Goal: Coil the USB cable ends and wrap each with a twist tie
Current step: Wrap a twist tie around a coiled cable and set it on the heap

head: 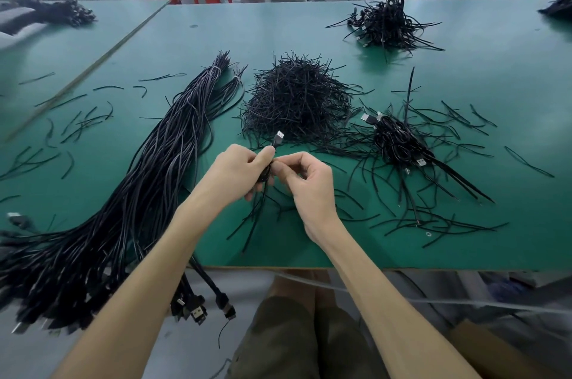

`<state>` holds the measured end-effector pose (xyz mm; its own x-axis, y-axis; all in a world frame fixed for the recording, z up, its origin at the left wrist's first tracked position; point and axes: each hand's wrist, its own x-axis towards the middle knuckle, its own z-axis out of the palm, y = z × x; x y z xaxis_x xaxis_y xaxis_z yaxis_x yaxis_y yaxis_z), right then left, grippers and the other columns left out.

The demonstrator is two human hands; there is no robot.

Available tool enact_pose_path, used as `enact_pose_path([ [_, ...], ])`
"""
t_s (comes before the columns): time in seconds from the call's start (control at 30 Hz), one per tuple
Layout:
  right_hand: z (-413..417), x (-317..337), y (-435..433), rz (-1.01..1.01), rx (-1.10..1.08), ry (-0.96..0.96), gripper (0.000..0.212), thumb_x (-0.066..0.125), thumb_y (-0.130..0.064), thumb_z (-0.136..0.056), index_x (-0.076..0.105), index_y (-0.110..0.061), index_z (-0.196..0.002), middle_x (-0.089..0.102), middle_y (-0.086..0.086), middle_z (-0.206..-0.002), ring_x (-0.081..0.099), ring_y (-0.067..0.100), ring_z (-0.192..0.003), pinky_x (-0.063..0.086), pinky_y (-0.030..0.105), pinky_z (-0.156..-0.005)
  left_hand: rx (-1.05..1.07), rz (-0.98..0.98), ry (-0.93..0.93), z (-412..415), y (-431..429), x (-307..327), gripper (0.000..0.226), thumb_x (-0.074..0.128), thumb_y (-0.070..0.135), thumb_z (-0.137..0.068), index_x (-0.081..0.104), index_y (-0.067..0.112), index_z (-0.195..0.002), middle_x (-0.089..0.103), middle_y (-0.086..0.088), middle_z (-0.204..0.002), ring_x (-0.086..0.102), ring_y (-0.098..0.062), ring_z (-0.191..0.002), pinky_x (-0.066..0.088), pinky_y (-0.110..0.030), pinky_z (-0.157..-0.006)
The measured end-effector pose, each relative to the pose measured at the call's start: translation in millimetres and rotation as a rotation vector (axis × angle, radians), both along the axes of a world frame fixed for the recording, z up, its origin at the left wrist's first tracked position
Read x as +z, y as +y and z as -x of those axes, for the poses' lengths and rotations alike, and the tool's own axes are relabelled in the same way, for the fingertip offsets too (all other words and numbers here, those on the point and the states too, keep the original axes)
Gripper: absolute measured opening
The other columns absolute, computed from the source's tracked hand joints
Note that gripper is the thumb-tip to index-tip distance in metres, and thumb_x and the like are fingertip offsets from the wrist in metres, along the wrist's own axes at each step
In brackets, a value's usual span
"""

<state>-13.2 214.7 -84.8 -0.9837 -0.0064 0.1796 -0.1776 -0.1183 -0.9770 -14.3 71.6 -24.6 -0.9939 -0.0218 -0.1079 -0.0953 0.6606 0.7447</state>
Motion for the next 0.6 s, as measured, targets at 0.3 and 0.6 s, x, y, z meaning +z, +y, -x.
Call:
enact_pose_path([
  [0.3, 0, 0, 1, 0.061, -0.066, -0.023, 0.006, 0.074, -0.014, -0.091, 0.073, -0.02, -0.089, 0.073, -0.004, -0.084, 0.063, 0.01, -0.077, 0.05, 0.029, -0.073, 0.046, -0.1, 0.032, 3, 2, -11, 0.031, 0.061, 0.043, -0.1, 0.063, 0.013, -0.094, 0.07, -0.006, -0.078, 0.065, -0.041, -0.069, 0.052, -0.038, -0.061],
  [0.6, 1, 0, 1, 0.138, -0.017, -0.077, 0.006, 0.073, -0.012, -0.092, 0.072, -0.015, -0.097, 0.076, 0.003, -0.092, 0.07, 0.015, -0.083, 0.053, 0.024, -0.063, 0.06, -0.437, -0.061, -5, -5, -18, 0.023, 0.07, 0.034, -0.096, 0.076, 0.012, -0.103, 0.078, -0.01, -0.095, 0.073, -0.019, -0.083, 0.054, -0.023, -0.061],
])
